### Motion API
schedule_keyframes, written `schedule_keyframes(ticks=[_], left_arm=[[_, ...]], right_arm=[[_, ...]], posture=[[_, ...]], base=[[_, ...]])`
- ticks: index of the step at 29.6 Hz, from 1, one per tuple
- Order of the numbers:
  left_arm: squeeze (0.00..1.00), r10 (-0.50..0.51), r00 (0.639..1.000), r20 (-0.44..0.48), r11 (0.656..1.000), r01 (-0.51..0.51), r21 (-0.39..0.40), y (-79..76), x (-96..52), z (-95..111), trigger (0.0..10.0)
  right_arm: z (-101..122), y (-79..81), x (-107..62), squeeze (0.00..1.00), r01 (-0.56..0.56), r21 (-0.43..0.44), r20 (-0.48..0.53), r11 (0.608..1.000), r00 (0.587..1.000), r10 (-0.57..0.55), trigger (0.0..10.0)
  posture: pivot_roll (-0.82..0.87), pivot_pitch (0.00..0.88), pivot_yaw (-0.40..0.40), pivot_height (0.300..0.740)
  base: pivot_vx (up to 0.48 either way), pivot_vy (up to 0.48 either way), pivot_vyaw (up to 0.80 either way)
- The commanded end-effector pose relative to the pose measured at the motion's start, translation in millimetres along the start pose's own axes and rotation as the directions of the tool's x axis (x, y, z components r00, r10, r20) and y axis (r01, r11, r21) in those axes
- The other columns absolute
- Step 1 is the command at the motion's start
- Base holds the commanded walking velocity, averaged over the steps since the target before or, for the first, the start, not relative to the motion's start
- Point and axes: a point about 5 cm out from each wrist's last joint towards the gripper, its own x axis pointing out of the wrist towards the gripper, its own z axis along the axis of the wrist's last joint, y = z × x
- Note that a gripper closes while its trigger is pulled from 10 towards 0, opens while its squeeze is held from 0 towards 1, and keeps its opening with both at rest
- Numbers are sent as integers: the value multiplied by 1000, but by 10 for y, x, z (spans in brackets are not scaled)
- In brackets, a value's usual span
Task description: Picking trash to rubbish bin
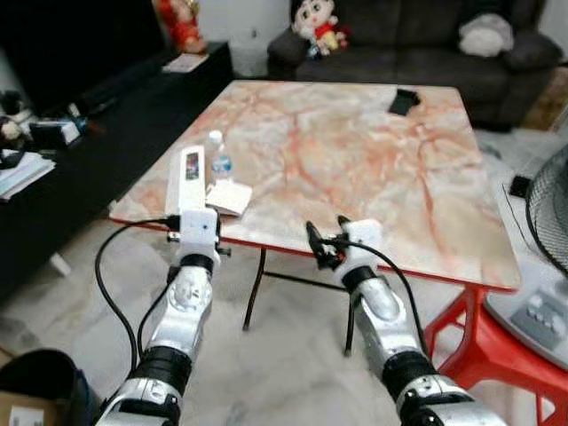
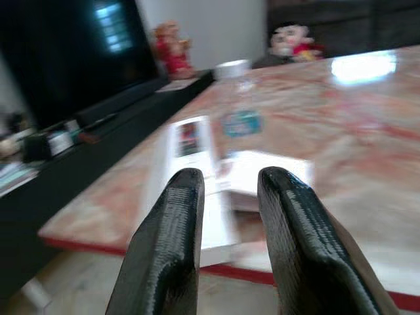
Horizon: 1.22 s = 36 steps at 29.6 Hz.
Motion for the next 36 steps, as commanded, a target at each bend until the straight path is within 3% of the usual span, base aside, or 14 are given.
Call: schedule_keyframes(ticks=[1, 4, 33, 36], left_arm=[[0, 48, 999, -4, 999, -48, 19, 163, 13, -1, 10000], [0, 52, 999, -4, 998, -52, 18, 165, 15, 3, 10000], [0, 66, 998, -10, 998, -66, 7, 177, 25, 8, 10000], [0, 64, 998, -11, 998, -64, 8, 173, 25, 10, 10000]], right_arm=[[84, 147, 80, 0, -46, 0, 31, 999, 998, 46, 10000], [84, 142, 81, 0, -45, 1, 29, 999, 999, 45, 10000], [60, 149, 91, 0, -51, 33, 1, 998, 999, 51, 10000], [65, 158, 96, 0, -57, 40, 2, 998, 998, 57, 10000]], posture=[[-44, 0, 28, 740], [-45, 0, 28, 740], [-38, 0, 23, 740], [-38, 0, 23, 740]], base=[[285, 0, 794], [285, 0, 698], [291, 0, 0], [296, 0, -698]])
